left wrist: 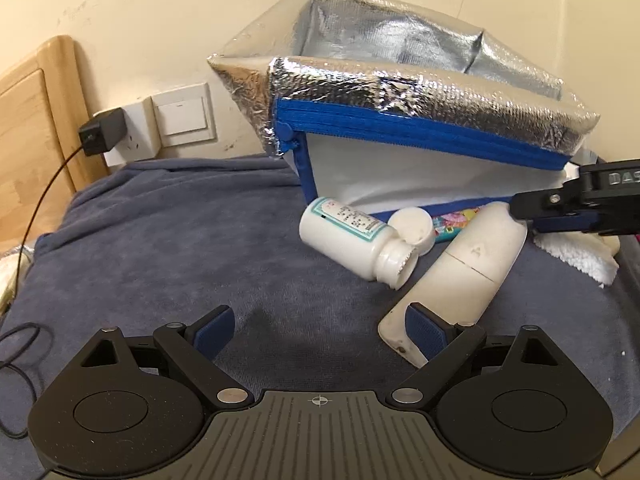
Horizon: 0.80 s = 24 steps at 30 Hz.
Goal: Organize rigid objects
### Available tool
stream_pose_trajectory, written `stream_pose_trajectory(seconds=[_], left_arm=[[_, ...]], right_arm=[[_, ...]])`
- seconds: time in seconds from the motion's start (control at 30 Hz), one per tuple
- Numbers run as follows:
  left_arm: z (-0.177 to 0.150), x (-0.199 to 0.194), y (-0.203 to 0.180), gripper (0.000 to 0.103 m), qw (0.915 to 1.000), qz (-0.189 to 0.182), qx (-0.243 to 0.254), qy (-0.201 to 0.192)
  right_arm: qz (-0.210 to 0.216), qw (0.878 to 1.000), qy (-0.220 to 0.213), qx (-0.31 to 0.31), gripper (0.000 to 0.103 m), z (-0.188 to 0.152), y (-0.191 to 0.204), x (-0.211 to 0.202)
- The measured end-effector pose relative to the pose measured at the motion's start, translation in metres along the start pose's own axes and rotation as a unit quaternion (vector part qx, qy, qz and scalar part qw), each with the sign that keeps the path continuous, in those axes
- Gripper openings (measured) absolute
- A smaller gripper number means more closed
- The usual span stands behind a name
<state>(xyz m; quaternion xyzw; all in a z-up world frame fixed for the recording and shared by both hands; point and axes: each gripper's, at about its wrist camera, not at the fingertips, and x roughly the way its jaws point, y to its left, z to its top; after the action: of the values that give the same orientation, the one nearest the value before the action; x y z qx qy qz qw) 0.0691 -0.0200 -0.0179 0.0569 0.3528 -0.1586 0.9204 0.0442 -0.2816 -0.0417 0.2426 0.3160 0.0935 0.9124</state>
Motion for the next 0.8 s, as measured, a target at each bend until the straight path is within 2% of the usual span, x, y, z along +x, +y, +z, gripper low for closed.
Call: stream_pose_trajectory(seconds=[0.03,0.13,0.2,0.27,0.37,0.53,0.6,0.67,0.73,0.8], left_arm=[[0.0,0.0,0.001,0.095,1.0,-0.001,-0.003,0.0],[0.0,0.002,0.003,0.096,1.0,-0.004,-0.008,0.001],[-0.001,0.001,0.002,0.096,1.0,-0.002,-0.006,0.0],[-0.001,0.001,0.003,0.096,1.0,-0.002,-0.003,-0.001],[-0.001,0.0,0.004,0.096,1.0,-0.001,-0.007,0.003],[-0.002,0.001,0.001,0.097,1.0,-0.001,-0.004,0.004],[-0.002,0.001,0.0,0.097,1.0,0.002,-0.004,0.003],[-0.002,0.002,0.001,0.099,1.0,0.001,-0.006,0.004],[-0.003,0.002,0.003,0.099,1.0,-0.001,-0.007,0.004],[-0.002,0.002,0.003,0.099,1.0,-0.002,-0.006,0.005]], right_arm=[[-0.001,1.0,0.003,0.003,0.052,0.002,-0.002,0.004],[0.027,0.999,0.013,0.018,0.057,0.006,-0.008,0.018],[0.023,1.0,0.013,0.002,0.06,0.005,-0.005,0.019],[0.016,0.999,0.01,-0.027,0.059,0.001,0.005,0.014],[0.006,0.998,-0.007,-0.067,0.053,-0.004,0.018,0.005],[-0.021,0.99,-0.016,-0.141,0.053,-0.01,0.037,0.003],[0.002,0.994,0.001,-0.11,0.053,-0.004,0.027,0.013],[0.044,0.998,0.017,-0.046,0.053,0.0,0.01,0.021],[0.065,0.998,0.01,-0.006,0.053,0.001,-0.003,0.024],[0.077,0.997,0.003,0.001,0.055,0.002,-0.005,0.024]])
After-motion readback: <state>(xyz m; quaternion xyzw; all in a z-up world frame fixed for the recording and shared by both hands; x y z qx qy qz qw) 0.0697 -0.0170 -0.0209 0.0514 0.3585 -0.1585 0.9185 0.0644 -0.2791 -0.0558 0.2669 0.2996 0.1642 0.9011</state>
